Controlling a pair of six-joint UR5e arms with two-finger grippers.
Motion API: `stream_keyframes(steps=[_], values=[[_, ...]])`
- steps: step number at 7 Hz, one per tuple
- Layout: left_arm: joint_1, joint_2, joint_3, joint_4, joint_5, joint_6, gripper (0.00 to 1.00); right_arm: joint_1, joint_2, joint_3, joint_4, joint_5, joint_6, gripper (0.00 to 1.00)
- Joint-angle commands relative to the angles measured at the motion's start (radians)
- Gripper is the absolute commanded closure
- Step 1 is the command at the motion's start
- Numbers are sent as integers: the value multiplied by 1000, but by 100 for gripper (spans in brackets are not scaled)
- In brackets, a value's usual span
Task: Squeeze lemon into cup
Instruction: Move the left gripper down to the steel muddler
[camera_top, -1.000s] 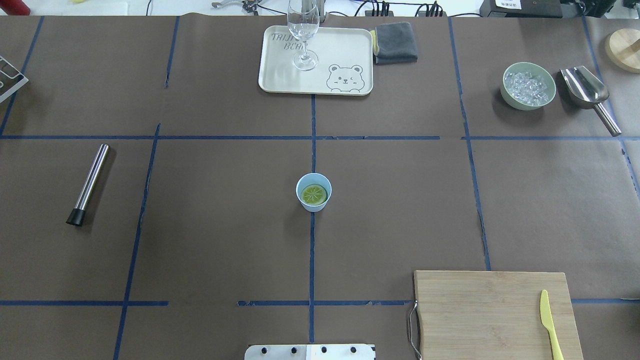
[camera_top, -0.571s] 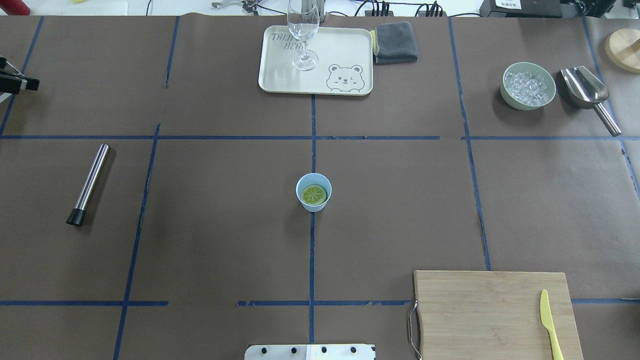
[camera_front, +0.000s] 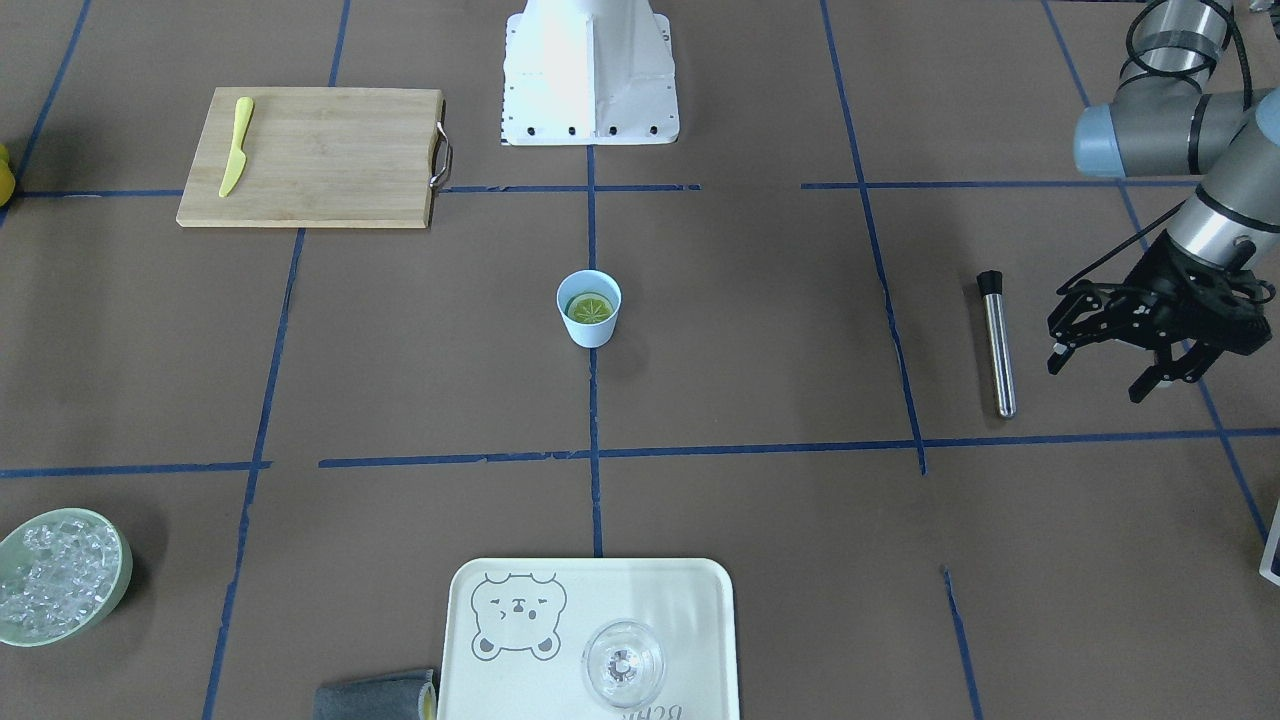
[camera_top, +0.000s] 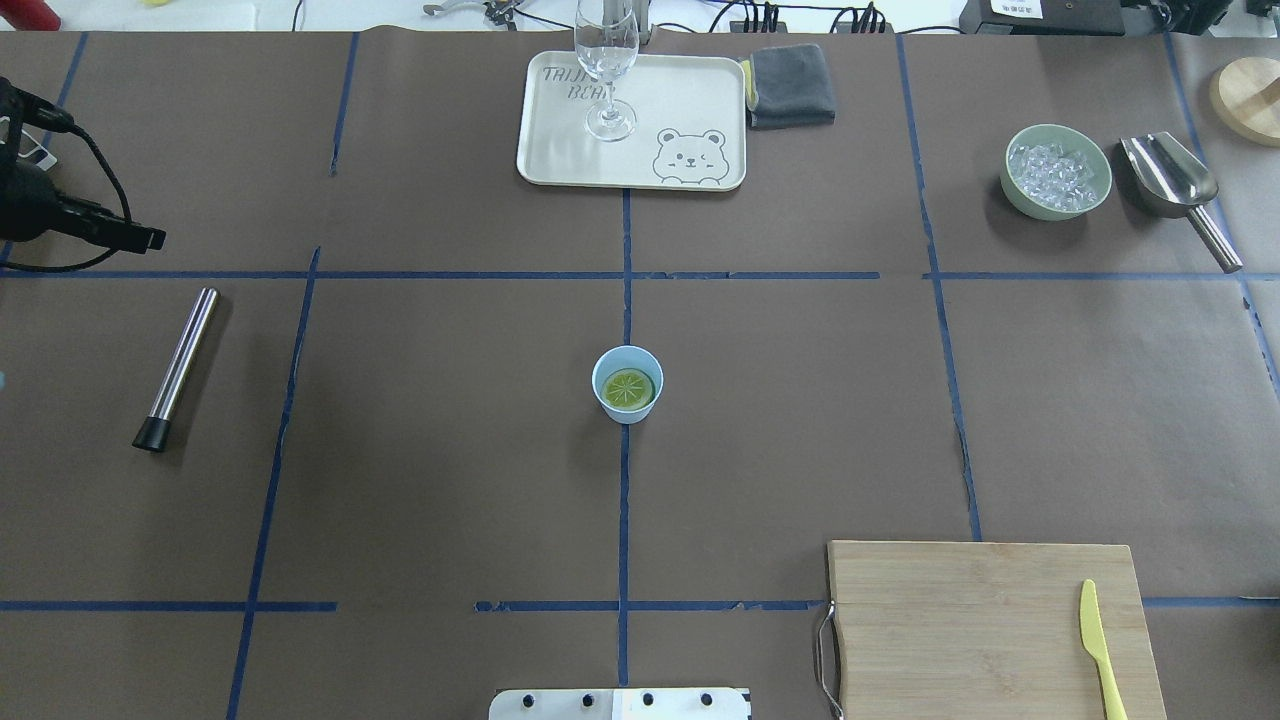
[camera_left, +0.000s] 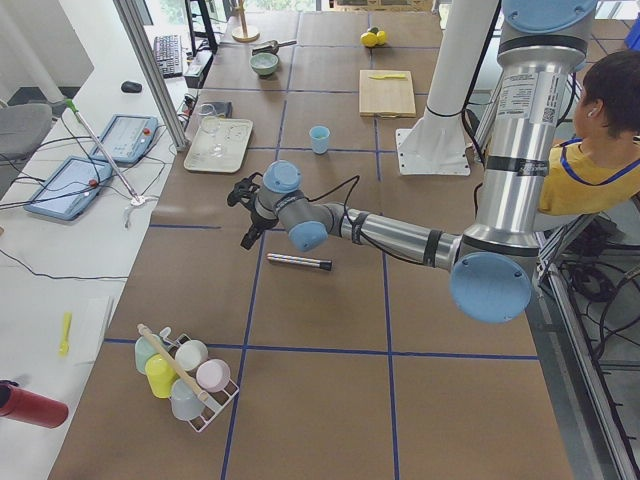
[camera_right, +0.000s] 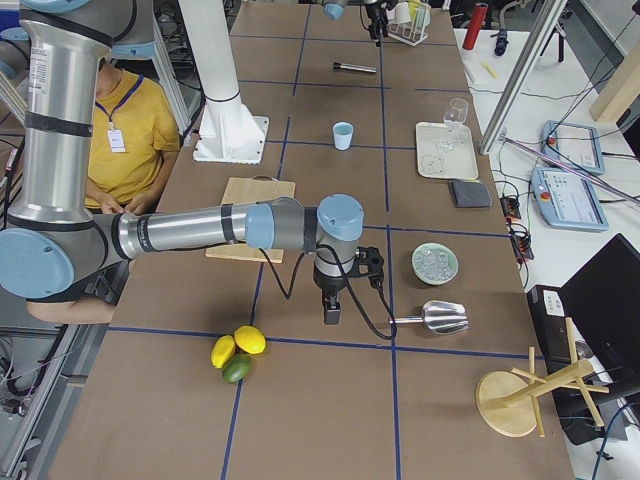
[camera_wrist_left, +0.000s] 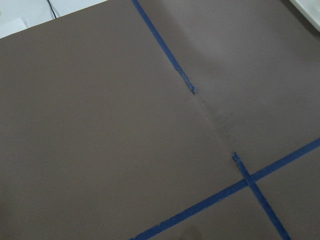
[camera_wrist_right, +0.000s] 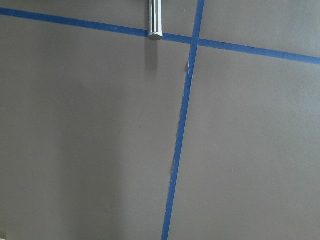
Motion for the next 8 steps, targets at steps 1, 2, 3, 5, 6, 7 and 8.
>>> stream_keyframes(steps=[1,2,3,5,6,7,8], values=[[96,-6,34,-6,97,-134,18,1,0,0,0,0,1,0],[111,-7,48,-19,99,-156,21,1,0,-1,0,0,2,0],[133,-6,60,-49,99,-218,30,-1,0,0,0,2,2,0],[170,-6,103,-121,158,-263,38,1,0,-1,0,0,0,0],[174,-7,117,-137,163,-263,39,1,0,-1,0,0,1,0],[174,-6,119,-137,163,-262,41,1,0,-1,0,0,0,0],[174,-7,128,-137,163,-263,41,1,0,-1,0,0,0,0]])
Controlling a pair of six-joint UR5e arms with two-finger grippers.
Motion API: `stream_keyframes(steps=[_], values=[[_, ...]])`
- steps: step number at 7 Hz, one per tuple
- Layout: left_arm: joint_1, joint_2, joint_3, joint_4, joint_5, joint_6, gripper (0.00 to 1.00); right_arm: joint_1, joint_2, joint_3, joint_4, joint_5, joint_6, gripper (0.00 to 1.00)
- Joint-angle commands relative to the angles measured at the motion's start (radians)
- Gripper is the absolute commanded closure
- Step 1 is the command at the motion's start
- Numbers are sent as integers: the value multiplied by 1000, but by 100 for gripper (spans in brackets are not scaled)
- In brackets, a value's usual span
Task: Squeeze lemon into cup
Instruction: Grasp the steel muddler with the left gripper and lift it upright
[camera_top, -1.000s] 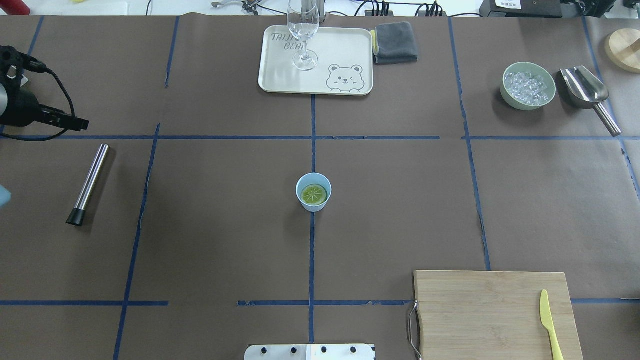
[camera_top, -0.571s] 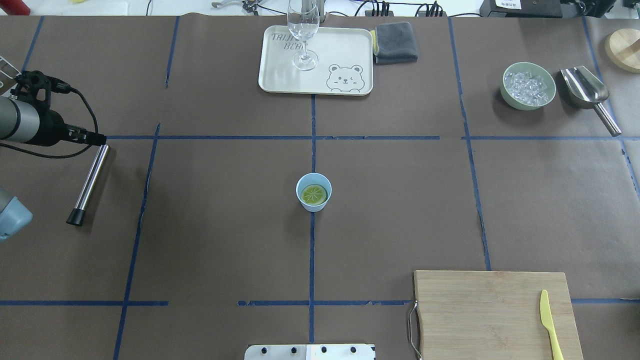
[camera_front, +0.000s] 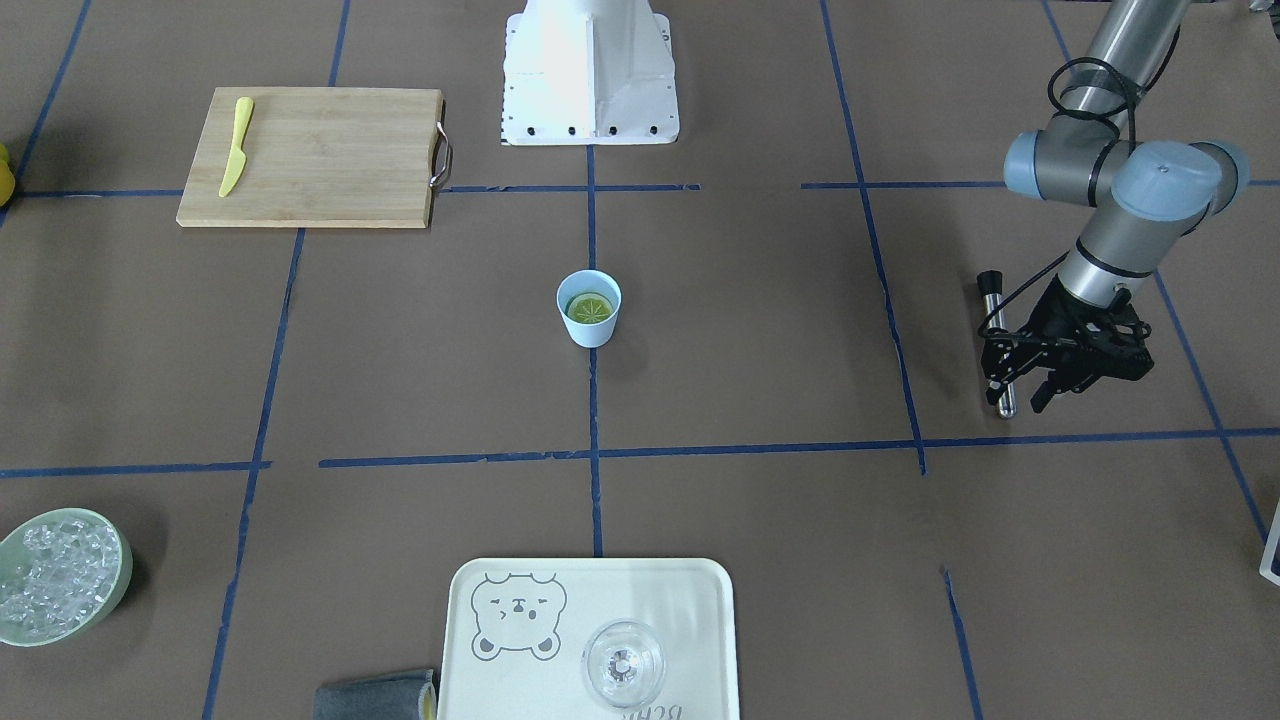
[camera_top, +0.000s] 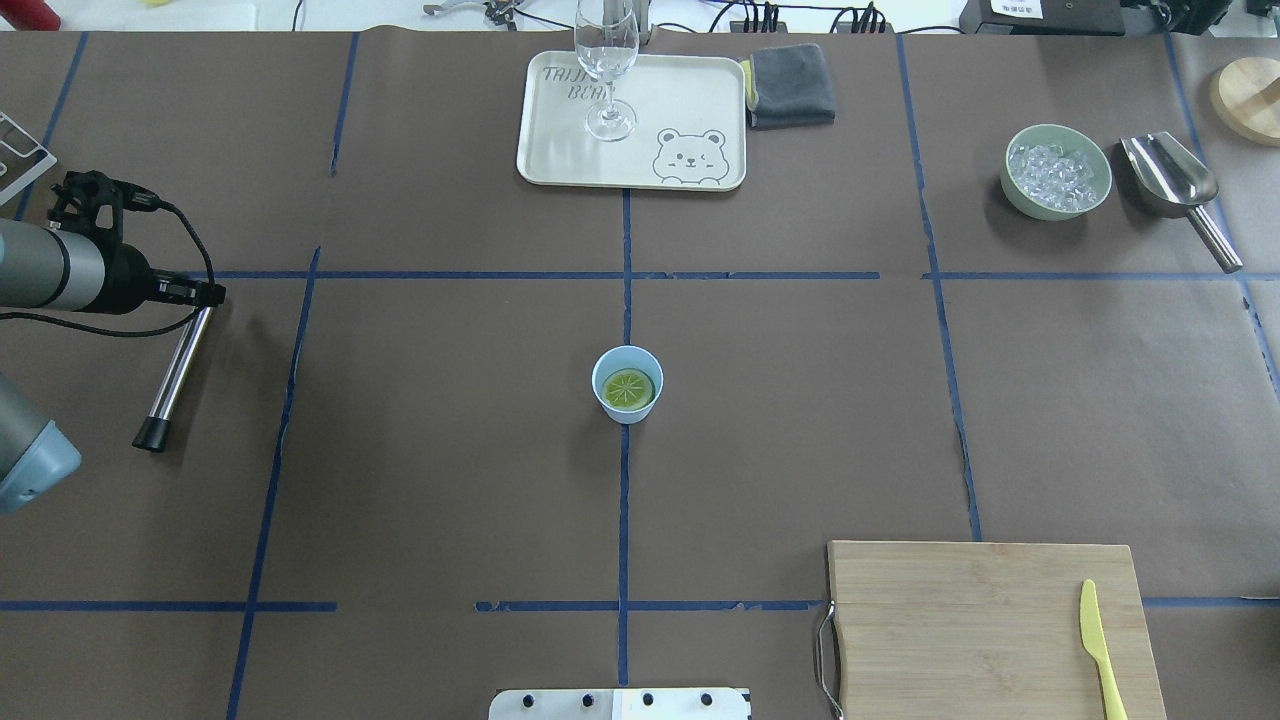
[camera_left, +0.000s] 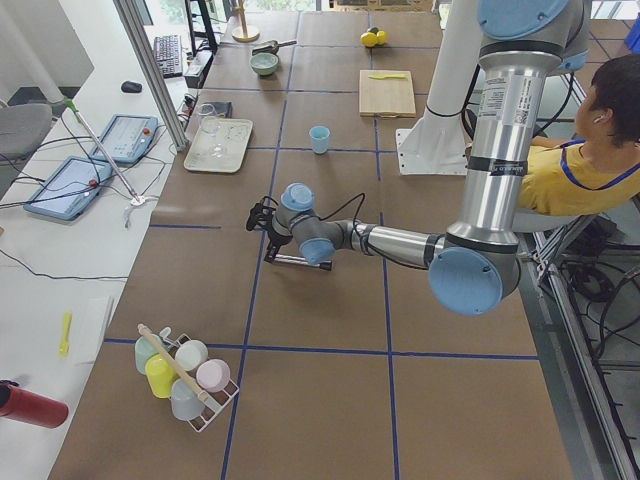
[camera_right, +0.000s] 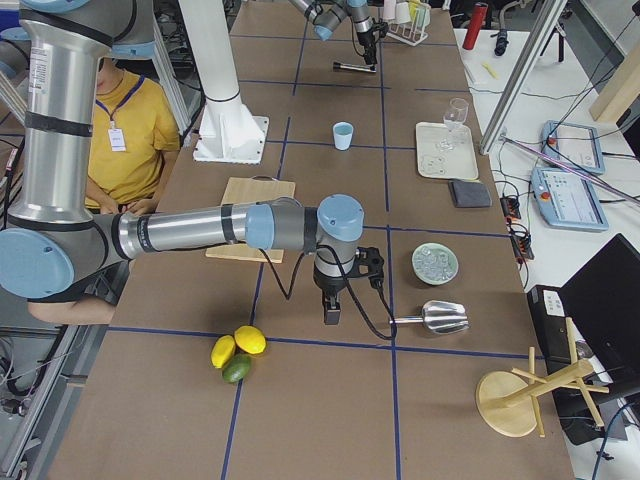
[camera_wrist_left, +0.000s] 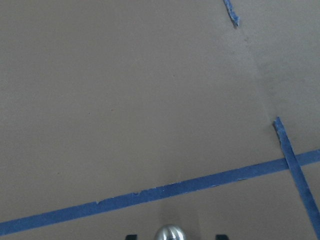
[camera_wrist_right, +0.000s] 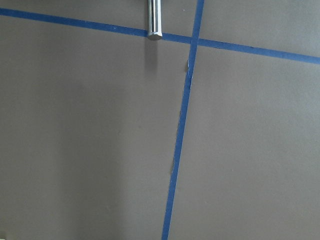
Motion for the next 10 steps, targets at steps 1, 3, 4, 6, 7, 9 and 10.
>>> stream_keyframes(steps=[1,3,4,6,7,9,10], values=[[3,-1,16,-5,3,-2,41,0,0,0,0,0,0,0],[15,-1,13,-5,3,-2,41,0,0,0,0,-2,0,0],[18,-1,16,-5,4,-2,44,0,0,-2,0,-2,0,0],[23,-1,16,-7,3,-2,48,0,0,-2,0,-3,0,0],[23,-1,21,-7,3,-2,48,0,0,-2,0,-3,0,0],[26,-1,24,-7,4,0,48,0,0,-2,0,-3,1,0],[26,-1,24,-7,4,-2,57,0,0,-2,0,-3,1,0]])
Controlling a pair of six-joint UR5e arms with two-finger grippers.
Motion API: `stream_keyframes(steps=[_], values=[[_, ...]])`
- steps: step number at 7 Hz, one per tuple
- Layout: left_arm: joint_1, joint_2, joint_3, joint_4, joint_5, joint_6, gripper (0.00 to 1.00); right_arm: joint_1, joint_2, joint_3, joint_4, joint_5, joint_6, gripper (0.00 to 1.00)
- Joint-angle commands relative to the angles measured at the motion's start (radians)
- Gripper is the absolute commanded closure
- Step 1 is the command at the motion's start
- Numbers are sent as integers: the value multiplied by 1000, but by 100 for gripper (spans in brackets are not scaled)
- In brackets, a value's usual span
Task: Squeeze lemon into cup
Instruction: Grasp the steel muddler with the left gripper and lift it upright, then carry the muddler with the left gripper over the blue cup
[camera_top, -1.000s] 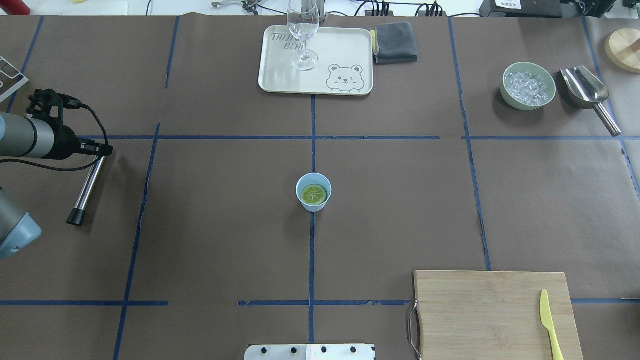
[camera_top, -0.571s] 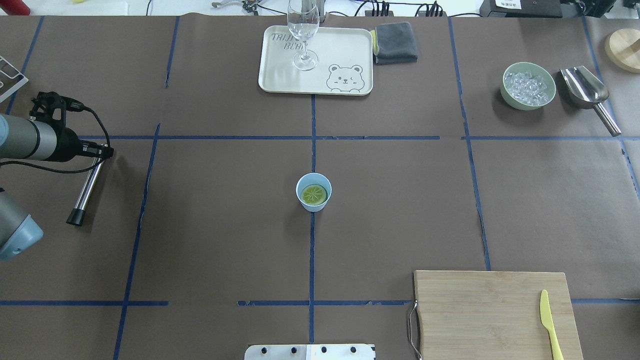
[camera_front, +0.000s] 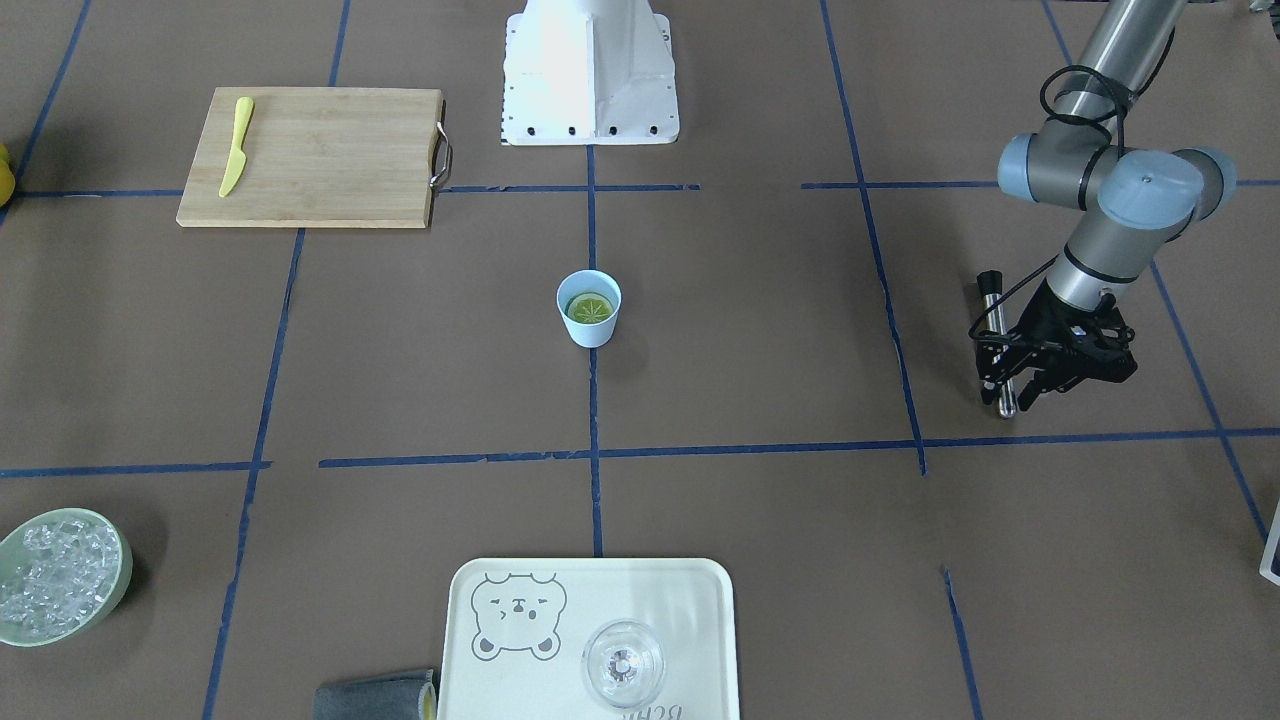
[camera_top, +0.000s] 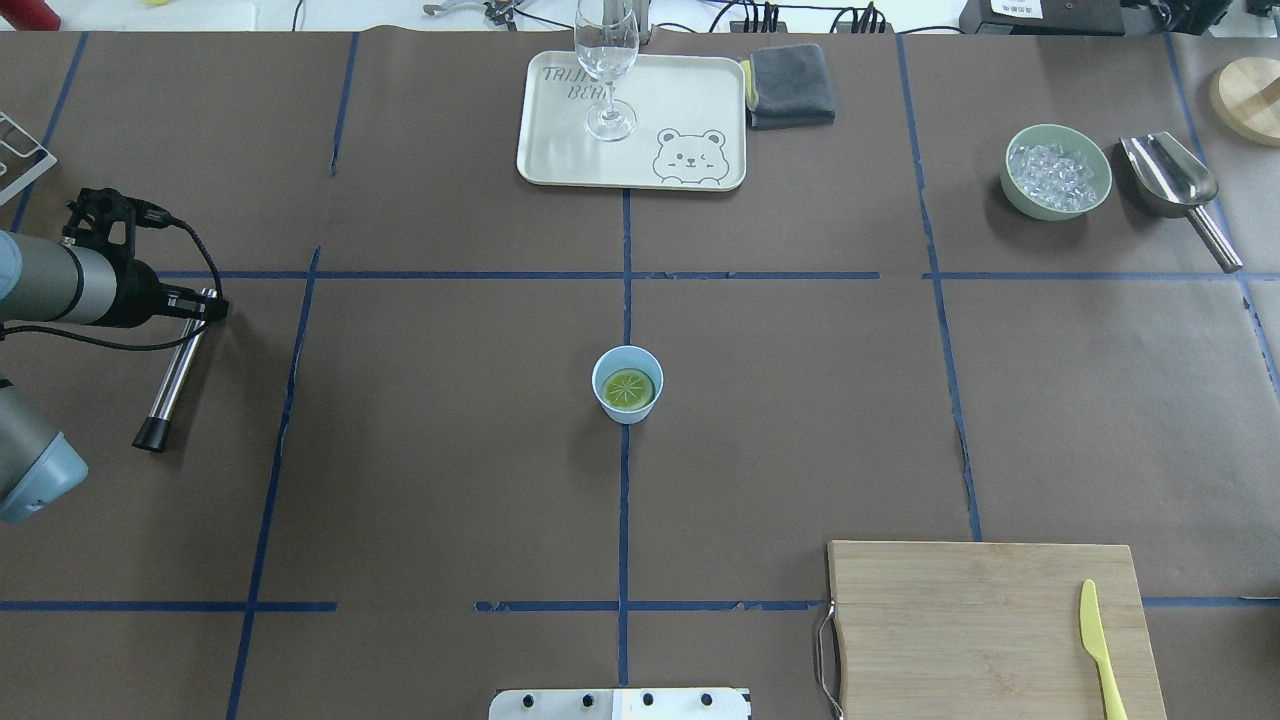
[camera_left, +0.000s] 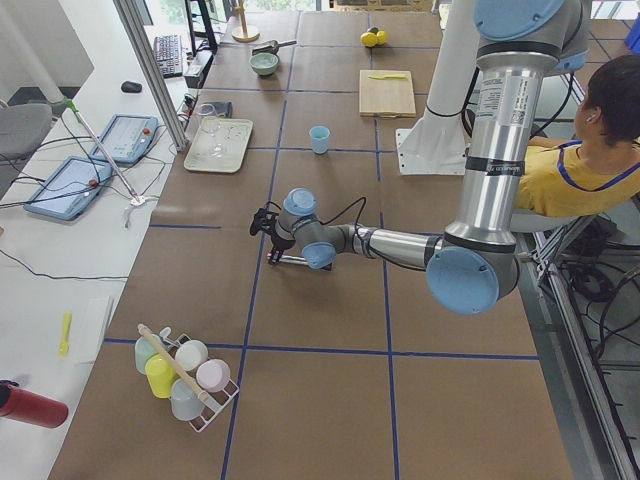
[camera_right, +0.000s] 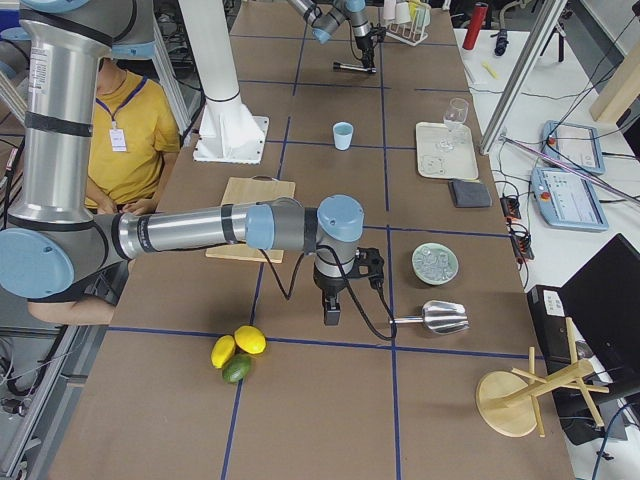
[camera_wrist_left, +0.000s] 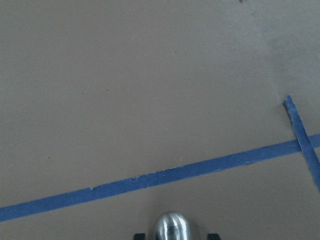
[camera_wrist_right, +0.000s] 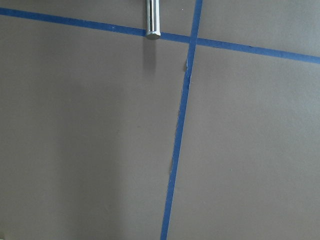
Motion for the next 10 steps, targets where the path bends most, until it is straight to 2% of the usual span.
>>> stream_keyframes(steps=[1,2,5,7,8,10], values=[[1,0,1,0,-1,-2,91,0,0,0,2,0,0,0],[1,0,-2,-2,-1,8,100,2,0,0,0,0,0,0],[1,-15,-92,-6,-7,19,100,2,0,-2,0,-2,0,0],[1,-72,-204,-52,-4,149,100,5,0,-3,0,-2,0,0],[1,-77,-247,-160,-9,163,100,17,-2,-3,0,-2,-1,0],[2,-129,-209,-399,2,179,100,29,-2,-3,0,-2,0,0]])
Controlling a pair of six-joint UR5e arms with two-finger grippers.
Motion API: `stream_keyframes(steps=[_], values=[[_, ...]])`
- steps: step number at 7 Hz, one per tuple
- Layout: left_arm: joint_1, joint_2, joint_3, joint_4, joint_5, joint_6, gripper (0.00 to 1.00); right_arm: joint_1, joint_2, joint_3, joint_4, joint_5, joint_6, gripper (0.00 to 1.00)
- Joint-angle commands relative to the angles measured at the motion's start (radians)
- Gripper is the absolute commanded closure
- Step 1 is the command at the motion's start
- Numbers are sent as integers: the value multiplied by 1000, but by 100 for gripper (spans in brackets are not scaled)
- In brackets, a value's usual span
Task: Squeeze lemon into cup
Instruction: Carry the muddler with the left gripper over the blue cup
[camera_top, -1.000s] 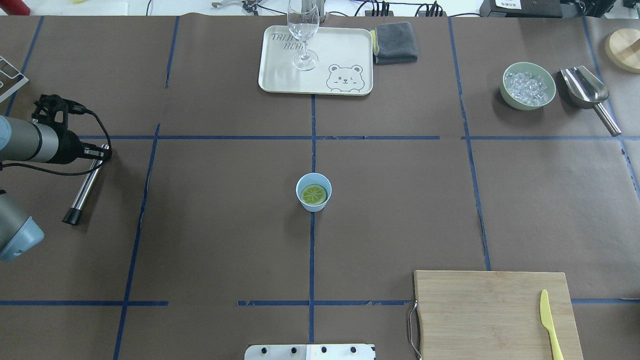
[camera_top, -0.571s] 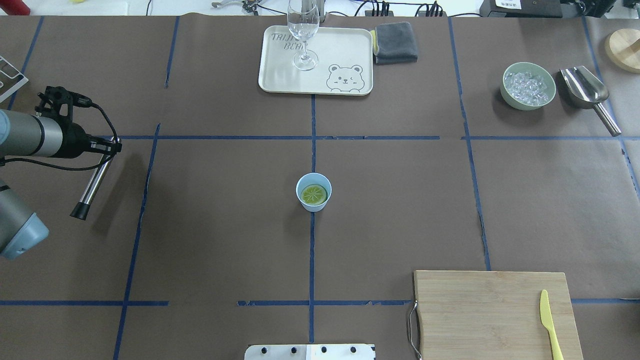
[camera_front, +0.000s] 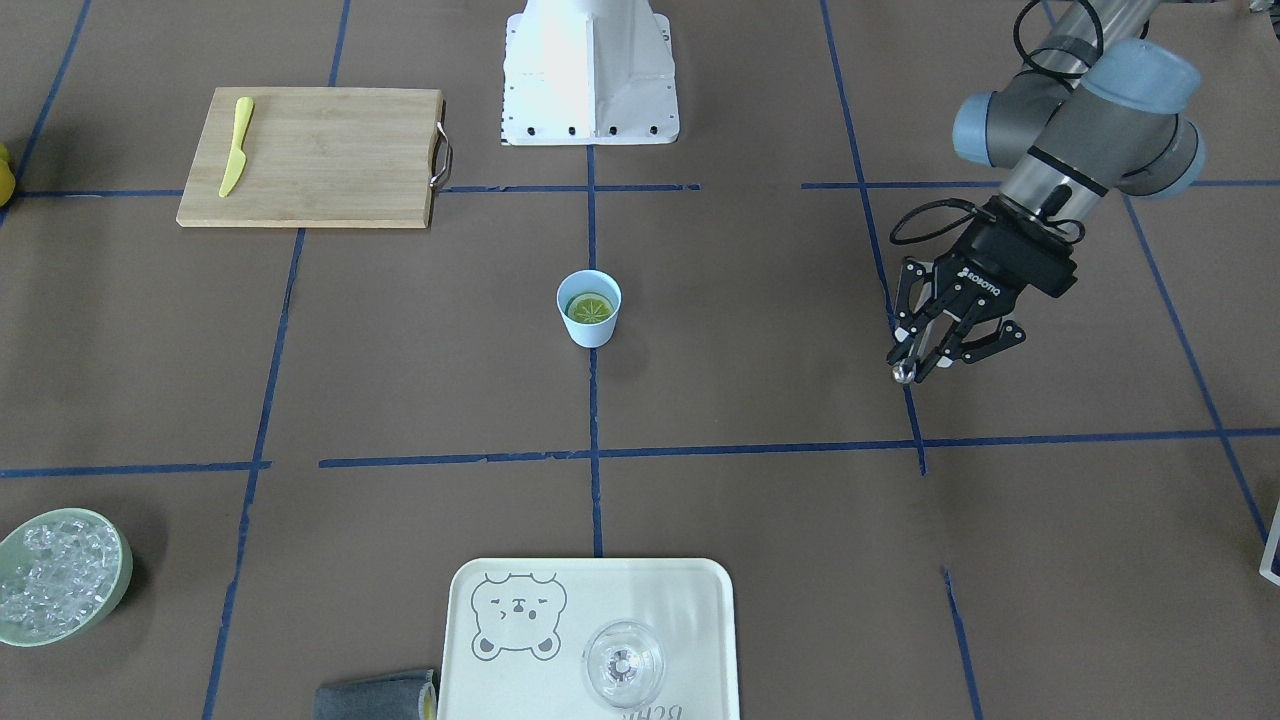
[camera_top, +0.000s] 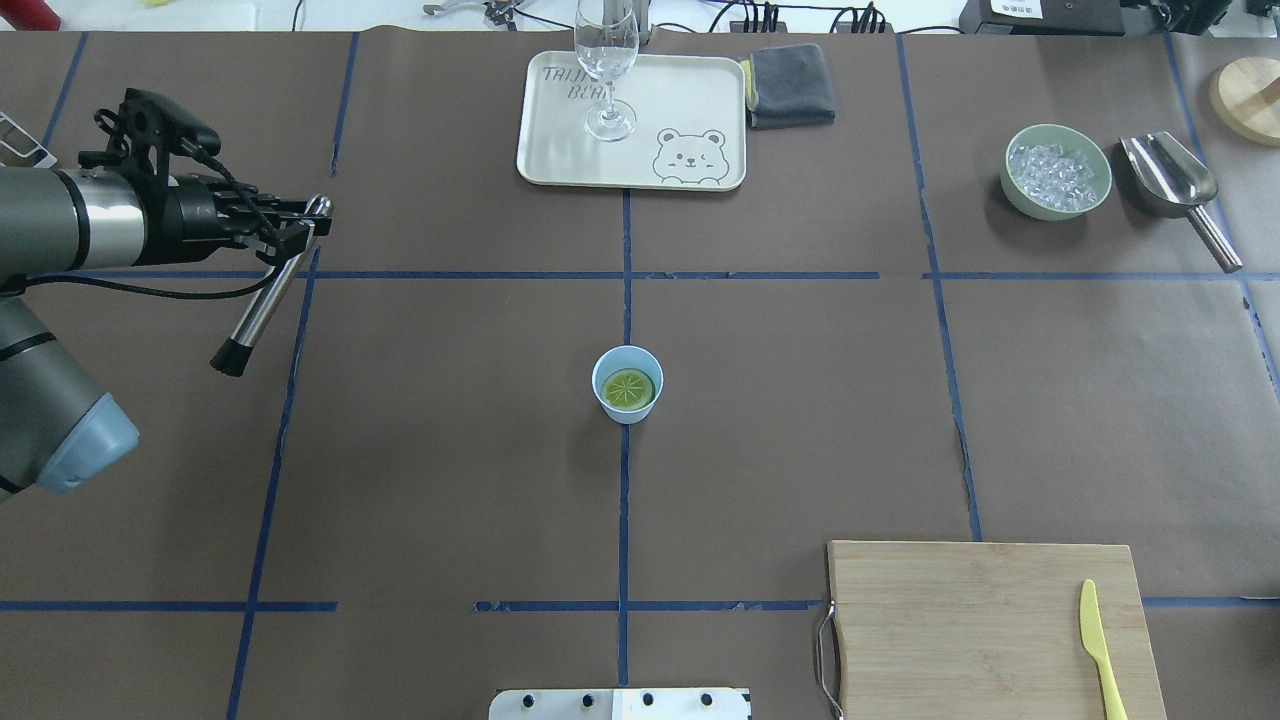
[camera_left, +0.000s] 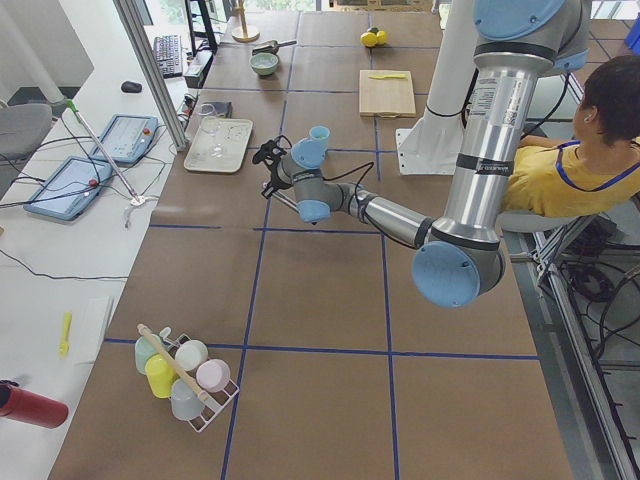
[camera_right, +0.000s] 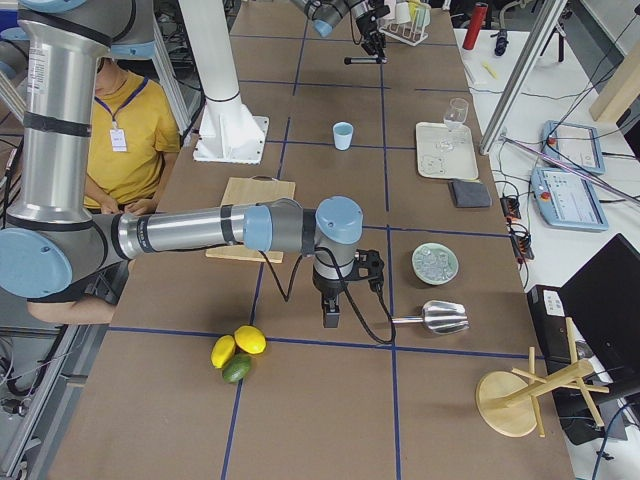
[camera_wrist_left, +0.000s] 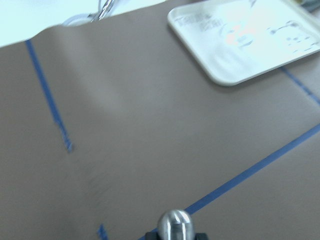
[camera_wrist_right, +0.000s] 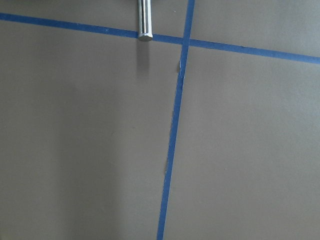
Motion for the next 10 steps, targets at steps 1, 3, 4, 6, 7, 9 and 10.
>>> stream_keyframes(steps=[1,3,4,6,7,9,10], values=[[1,-49,7,-224,2,11,100,8,1,0,0,0,-1,0],[7,-145,70,-415,60,14,100,12,1,0,0,0,0,0],[60,-166,85,-496,138,14,100,15,1,0,0,-2,0,0],[119,-265,178,-642,156,20,100,24,1,0,0,-2,2,0],[157,-282,196,-712,160,85,100,26,1,0,0,-2,2,0],[264,-317,229,-774,308,179,100,29,1,-2,0,-2,5,0],[327,-388,316,-817,412,186,100,31,1,-2,0,-2,5,0]])
